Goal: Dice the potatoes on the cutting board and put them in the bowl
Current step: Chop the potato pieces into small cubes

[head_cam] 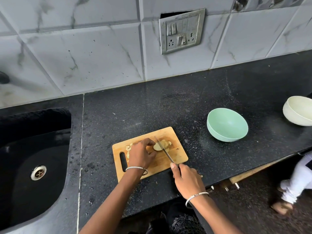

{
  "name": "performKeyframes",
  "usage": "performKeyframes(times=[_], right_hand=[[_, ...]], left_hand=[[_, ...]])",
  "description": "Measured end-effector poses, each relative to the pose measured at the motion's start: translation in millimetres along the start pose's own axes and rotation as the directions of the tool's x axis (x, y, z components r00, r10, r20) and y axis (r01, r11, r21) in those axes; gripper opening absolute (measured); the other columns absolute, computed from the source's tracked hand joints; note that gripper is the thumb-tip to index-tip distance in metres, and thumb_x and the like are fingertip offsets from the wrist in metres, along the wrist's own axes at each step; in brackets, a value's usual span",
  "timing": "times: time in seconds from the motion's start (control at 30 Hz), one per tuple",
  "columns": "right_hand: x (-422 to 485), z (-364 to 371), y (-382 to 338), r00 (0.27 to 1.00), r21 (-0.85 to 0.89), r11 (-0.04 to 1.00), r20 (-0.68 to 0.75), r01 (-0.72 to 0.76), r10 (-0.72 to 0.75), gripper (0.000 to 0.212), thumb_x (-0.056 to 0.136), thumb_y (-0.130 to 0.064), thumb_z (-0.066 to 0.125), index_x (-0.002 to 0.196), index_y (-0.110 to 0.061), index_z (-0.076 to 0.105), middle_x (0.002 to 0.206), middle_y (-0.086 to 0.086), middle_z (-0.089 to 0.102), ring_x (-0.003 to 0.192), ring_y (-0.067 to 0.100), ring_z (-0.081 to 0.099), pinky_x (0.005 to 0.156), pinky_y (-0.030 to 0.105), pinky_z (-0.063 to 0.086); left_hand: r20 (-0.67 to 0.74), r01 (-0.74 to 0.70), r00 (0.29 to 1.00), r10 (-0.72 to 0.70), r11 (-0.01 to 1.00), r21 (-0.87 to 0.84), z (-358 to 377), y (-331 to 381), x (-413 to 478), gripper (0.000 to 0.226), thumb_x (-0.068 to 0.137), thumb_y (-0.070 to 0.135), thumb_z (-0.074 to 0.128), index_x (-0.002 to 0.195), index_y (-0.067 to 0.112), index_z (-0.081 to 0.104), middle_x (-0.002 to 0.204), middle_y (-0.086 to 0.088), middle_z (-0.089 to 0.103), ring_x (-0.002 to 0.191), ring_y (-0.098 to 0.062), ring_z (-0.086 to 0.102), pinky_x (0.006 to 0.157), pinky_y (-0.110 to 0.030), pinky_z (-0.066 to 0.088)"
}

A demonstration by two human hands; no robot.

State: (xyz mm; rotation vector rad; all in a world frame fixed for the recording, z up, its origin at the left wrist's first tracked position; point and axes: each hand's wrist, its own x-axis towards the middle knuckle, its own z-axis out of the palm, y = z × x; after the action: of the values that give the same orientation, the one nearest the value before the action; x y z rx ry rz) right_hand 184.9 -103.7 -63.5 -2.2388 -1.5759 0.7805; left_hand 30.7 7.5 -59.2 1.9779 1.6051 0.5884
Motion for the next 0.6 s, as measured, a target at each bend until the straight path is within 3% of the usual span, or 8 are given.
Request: performKeyframes(times=[0.23,0.37,0.6], right_hand=[[1,-1,-5,1.000,-0.003,1.000,0.004,0.000,0.000,0.052,0.098,-0.059,0.023,0.088,-0.022,0.058,0.092,0.006,0.067,0.093,0.033,0.062,0.075,0.043,0.047],[0,-2,-11,0.999,-0.019,1.000,0.037,-0.021,0.021,0.051,0.100,-0.057,0.023,0.094,-0.020,0.057,0.099,0.010,0.065,0.099,0.036,0.060,0.073,0.041,0.041],[-2,-2,-19,0.997,-0.040,0.999,0.069,-0.034,0.037,0.050,0.101,-0.054,0.021,0.097,-0.020,0.057,0.102,0.010,0.065,0.102,0.036,0.059,0.077,0.042,0.043]], left_hand=[[0.063,0.081,0.995,-0.080,0.997,-0.015,-1,5,6,0.045,0.069,0.030,0.084,0.110,0.022,0.067,0.095,0.006,0.070,0.076,-0.012,0.066,0.075,-0.030,0.055],[0.056,0.100,0.993,-0.100,0.995,0.011,3,9,9,0.036,0.070,0.030,0.083,0.103,0.019,0.071,0.086,0.005,0.071,0.078,-0.018,0.067,0.078,-0.034,0.055],[0.049,0.127,0.991,-0.126,0.992,-0.020,5,9,10,0.031,0.068,0.027,0.085,0.095,0.016,0.074,0.081,0.002,0.072,0.077,-0.018,0.068,0.076,-0.036,0.056]])
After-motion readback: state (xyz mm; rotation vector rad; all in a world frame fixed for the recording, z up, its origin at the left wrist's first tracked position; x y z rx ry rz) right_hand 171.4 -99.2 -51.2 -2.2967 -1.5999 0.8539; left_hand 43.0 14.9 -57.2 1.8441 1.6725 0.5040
